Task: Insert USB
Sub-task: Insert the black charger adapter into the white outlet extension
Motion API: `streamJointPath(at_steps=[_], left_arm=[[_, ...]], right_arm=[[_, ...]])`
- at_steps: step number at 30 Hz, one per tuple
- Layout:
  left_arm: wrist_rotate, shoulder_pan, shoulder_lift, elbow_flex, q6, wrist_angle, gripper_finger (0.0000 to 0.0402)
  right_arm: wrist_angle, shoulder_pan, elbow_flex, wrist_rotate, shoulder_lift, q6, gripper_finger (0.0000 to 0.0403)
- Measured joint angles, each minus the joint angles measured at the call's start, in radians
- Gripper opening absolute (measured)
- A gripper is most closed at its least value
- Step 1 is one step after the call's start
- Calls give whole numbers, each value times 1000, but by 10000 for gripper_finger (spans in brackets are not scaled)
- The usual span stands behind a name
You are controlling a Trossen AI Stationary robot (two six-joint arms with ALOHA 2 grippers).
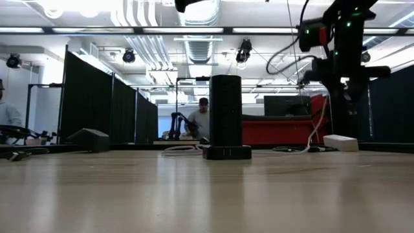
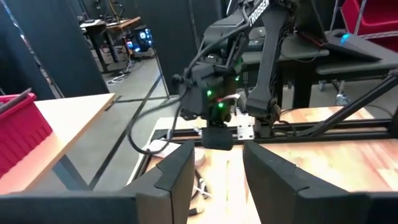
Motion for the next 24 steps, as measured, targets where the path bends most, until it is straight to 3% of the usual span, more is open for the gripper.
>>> streamJointPath(at_steps=[5,24], left_arm=[[0,15,0,0,55,-18,111],[7,80,-4,-1,187,-200,117]], right_arm=[[8,-49,-1,53,61,9,144],[129,-223,-1,92,235,-41,144]])
